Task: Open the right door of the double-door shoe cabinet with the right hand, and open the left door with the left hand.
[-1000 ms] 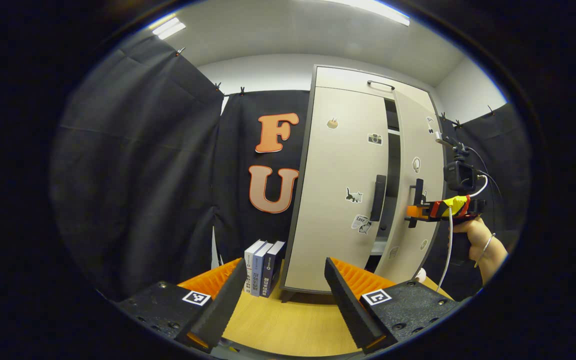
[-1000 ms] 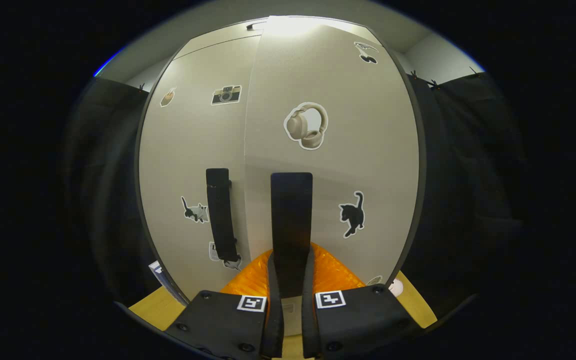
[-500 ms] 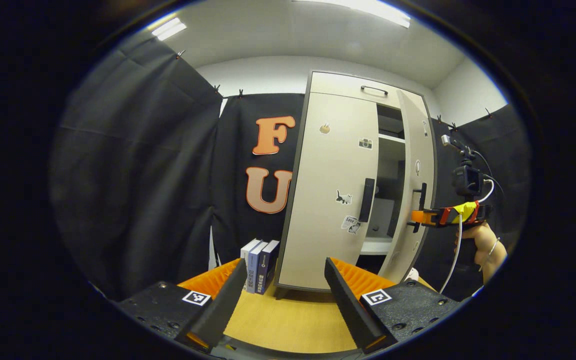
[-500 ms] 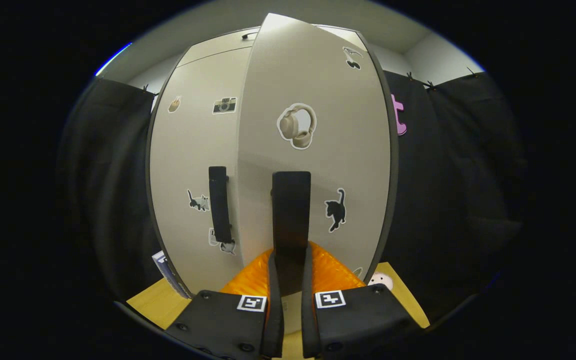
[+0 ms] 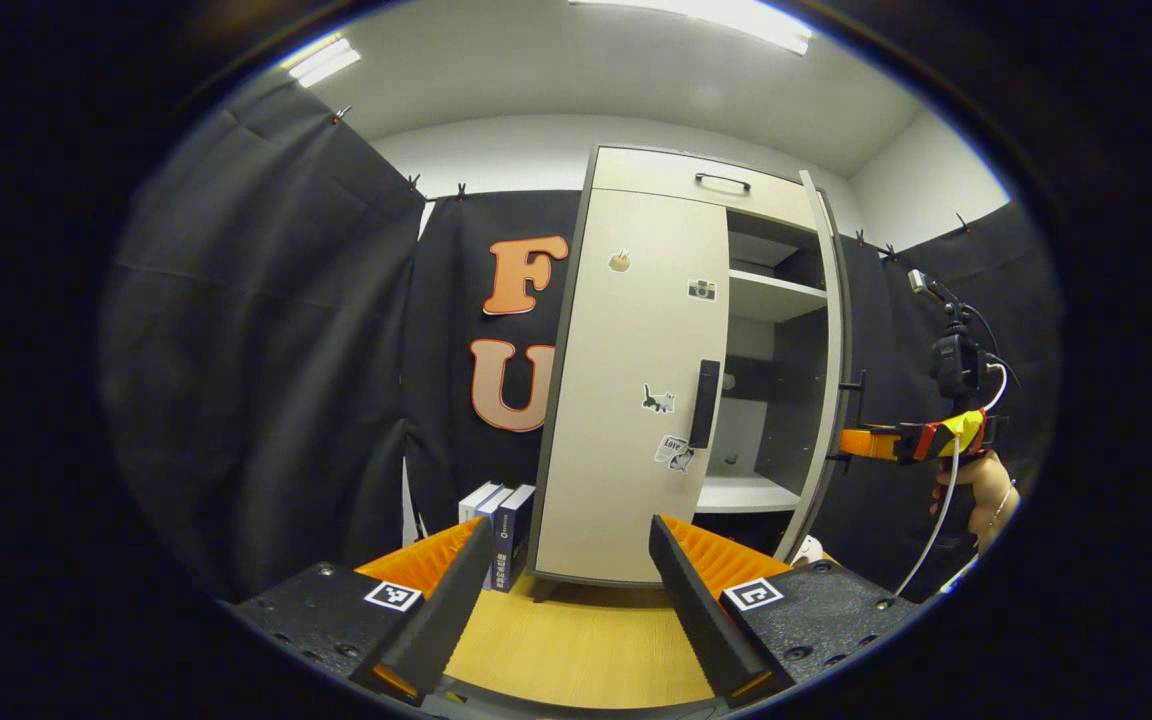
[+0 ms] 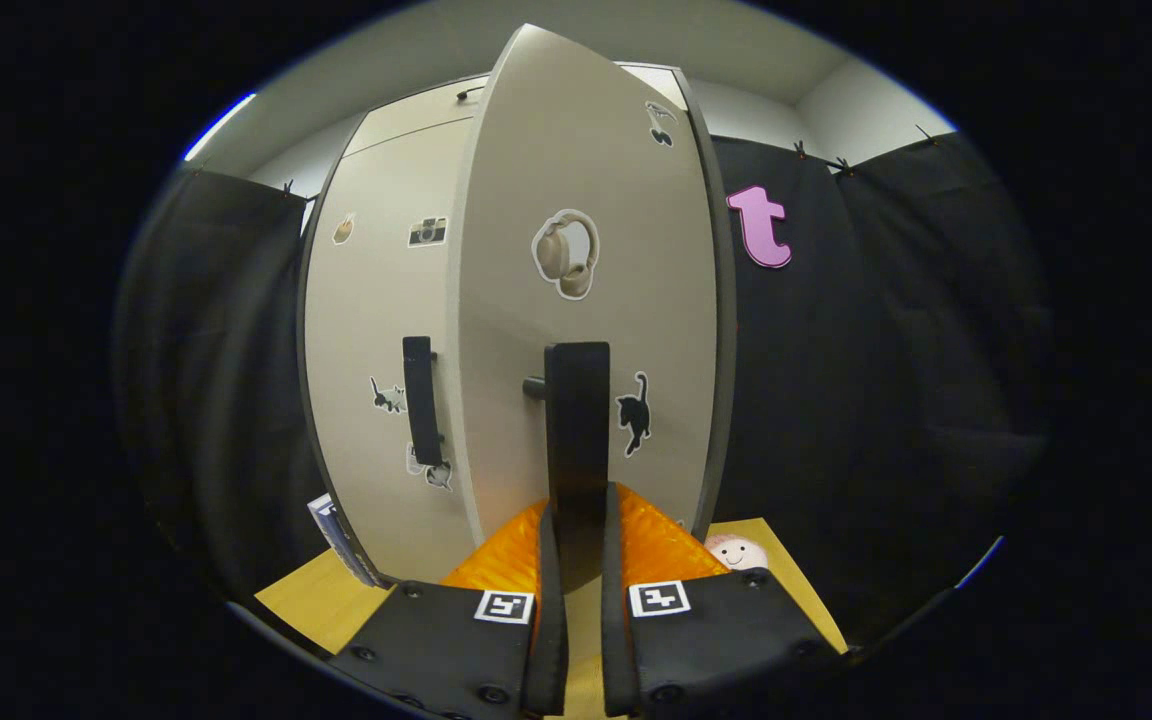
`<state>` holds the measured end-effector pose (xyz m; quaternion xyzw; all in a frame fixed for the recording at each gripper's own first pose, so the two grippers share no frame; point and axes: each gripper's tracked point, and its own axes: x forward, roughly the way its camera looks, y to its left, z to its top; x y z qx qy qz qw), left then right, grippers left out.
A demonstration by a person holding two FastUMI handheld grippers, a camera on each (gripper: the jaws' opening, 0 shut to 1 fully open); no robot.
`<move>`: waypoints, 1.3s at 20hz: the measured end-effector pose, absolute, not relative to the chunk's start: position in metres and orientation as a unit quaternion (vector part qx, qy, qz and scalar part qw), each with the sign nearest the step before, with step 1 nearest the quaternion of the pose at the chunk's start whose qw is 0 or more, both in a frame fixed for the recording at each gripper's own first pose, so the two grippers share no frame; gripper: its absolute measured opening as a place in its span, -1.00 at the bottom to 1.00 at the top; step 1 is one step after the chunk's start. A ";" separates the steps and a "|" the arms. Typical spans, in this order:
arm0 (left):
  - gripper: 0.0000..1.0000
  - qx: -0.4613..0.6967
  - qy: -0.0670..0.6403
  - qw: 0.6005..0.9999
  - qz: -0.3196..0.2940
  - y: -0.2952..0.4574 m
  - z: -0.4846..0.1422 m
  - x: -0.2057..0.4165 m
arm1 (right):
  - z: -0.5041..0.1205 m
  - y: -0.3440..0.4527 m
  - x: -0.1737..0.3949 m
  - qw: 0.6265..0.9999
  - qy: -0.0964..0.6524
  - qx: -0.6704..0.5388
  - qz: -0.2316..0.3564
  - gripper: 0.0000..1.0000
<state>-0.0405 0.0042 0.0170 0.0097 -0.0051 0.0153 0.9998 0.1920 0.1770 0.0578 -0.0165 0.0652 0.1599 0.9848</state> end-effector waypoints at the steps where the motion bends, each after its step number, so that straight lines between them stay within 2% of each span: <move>1: 0.84 0.010 -0.004 1.000 0.011 -0.001 0.017 -0.038 | 0.058 0.174 0.192 0.985 0.066 -0.016 0.159 -0.57; 8: 0.94 0.012 0.001 1.000 -0.004 -0.019 0.013 -0.026 | 0.059 0.161 0.189 0.987 0.065 -0.016 0.146 -0.58; 17: 0.94 0.017 -0.005 1.000 -0.008 -0.031 0.019 -0.007 | 0.054 0.158 0.179 0.985 0.078 0.019 0.153 -0.60; 18: 0.94 0.019 -0.007 1.000 -0.009 -0.033 0.020 -0.005 | 0.054 0.156 0.179 0.986 0.077 0.016 0.150 -0.70; 20: 0.89 0.021 -0.010 1.000 -0.012 -0.038 0.021 -0.003 | 0.054 0.151 0.180 0.986 0.077 0.010 0.146 -0.51; 21: 0.94 0.021 -0.011 1.000 -0.015 -0.041 0.022 -0.001 | 0.054 0.149 0.180 0.987 0.078 0.011 0.143 -0.60; 26: 0.94 0.018 -0.011 0.999 -0.024 -0.055 0.021 0.013 | 0.054 0.130 0.182 0.990 0.079 0.017 0.115 -0.60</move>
